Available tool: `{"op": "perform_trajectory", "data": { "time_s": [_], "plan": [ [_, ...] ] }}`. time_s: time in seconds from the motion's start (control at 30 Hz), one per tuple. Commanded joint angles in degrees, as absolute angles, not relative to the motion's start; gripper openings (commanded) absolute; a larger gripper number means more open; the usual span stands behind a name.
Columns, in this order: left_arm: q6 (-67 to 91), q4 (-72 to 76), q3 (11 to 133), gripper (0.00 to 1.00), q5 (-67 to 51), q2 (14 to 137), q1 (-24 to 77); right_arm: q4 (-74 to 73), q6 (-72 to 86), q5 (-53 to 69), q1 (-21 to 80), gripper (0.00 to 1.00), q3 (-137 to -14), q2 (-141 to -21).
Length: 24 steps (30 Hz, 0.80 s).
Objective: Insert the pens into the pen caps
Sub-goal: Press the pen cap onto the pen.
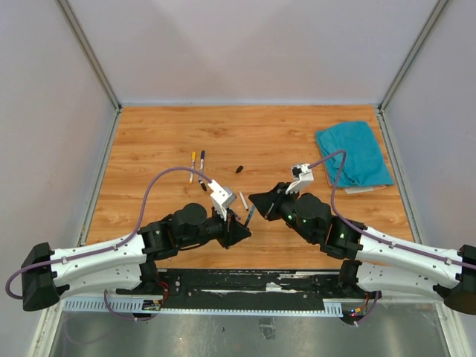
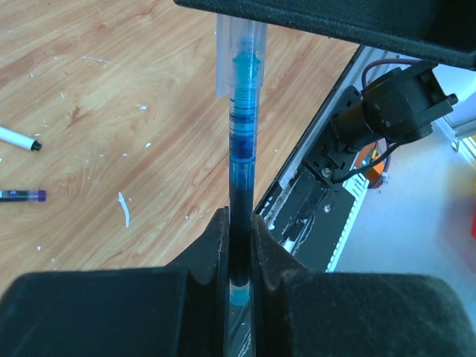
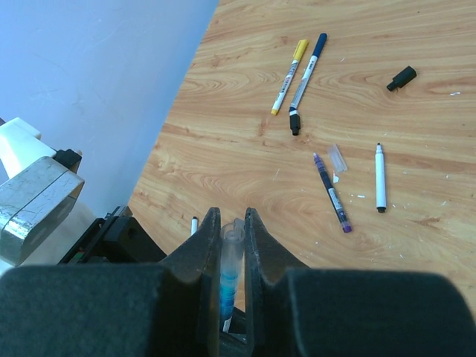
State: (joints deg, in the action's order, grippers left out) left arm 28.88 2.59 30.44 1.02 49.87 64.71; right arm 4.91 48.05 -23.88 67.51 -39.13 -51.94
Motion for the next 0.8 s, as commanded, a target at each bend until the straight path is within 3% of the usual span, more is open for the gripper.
{"op": "perform_trajectory", "data": {
  "time_s": [0.0,0.1,0.17,0.57,0.77],
  "plan": [
    [28.66,29.14,38.22,0.01,10.09,46.42,63.03,-11.51,48.73,-9.53,73.91,0.01,-35.07,-54.01],
    [28.95,27.63,37.15,0.00,9.87,46.17,63.02,-12.22,46.27,-13.03,73.91,0.01,-36.88,-51.55],
    [29.02,25.88,36.59,0.00,9.45,46.21,63.05,-13.18,44.75,-16.55,73.89,0.12,-38.26,-49.86],
    [31.39,16.47,28.09,0.00,7.16,47.22,63.03,-13.97,28.35,-33.62,71.89,0.48,-51.05,-41.83],
    [33.65,4.50,31.90,0.00,15.46,50.18,63.00,-25.15,25.91,-35.75,69.26,0.64,-54.86,-43.88]
  ]
}}
